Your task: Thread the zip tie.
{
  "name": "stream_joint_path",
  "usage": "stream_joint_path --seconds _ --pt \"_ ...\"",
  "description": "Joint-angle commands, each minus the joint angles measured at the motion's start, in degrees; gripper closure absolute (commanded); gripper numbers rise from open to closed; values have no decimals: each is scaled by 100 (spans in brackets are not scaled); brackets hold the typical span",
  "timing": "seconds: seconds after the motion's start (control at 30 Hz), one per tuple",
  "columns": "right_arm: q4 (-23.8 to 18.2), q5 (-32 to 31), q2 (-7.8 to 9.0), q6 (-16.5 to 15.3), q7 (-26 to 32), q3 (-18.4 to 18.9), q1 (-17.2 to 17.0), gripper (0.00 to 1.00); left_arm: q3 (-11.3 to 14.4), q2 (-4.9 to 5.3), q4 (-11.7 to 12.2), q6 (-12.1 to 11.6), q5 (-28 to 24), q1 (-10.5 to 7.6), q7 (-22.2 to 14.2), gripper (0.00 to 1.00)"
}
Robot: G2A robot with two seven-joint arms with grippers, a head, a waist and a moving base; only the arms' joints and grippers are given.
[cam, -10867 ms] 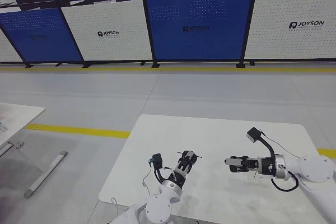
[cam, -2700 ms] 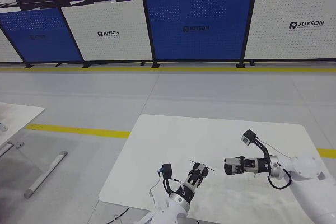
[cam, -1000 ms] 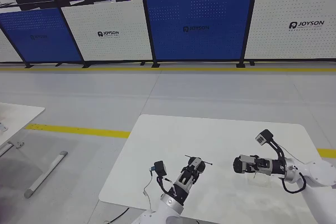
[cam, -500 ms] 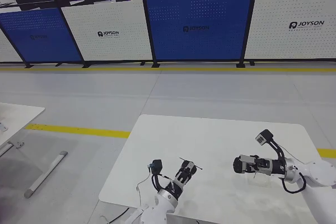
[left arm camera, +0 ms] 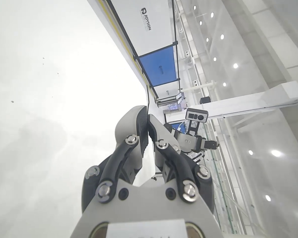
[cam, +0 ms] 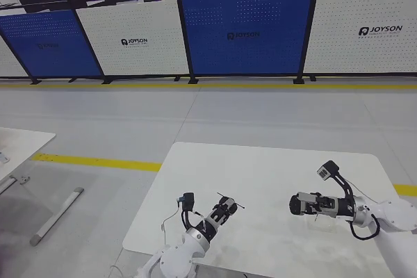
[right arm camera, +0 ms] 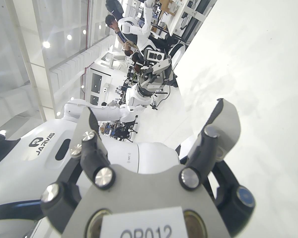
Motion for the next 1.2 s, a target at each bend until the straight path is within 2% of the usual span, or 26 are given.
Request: stream_joint_path --seconds 0.0,0.1,0.17,0.23,0.3,0.6,0.73,0.97,1.17 --pt "0 0 0 0 0 0 0 0 25 3 56 -30 16 -20 -106 100" --pt "0 0 0 0 0 0 0 0 -63 35 333 -216 26 -111 -506 100" --pt "0 0 0 0 0 0 0 0 -103 49 484 -251 -45 -145 -727 100" --pt "0 0 0 0 0 0 0 0 -129 55 624 -329 -117 -194 -841 100" --pt "0 0 0 0 0 0 0 0 -114 48 642 -424 -440 -187 -1024 100" --pt "0 0 0 0 0 0 0 0 -80 39 641 -419 -551 -195 -1034 100" --pt "0 0 0 0 0 0 0 0 -47 19 484 -603 -750 -174 -859 100" --pt "0 0 0 0 0 0 0 0 -19 -12 21 -610 -1134 -25 -476 100" --pt "0 0 0 0 0 0 0 0 -25 -28 -548 -897 -1522 203 -269 100"
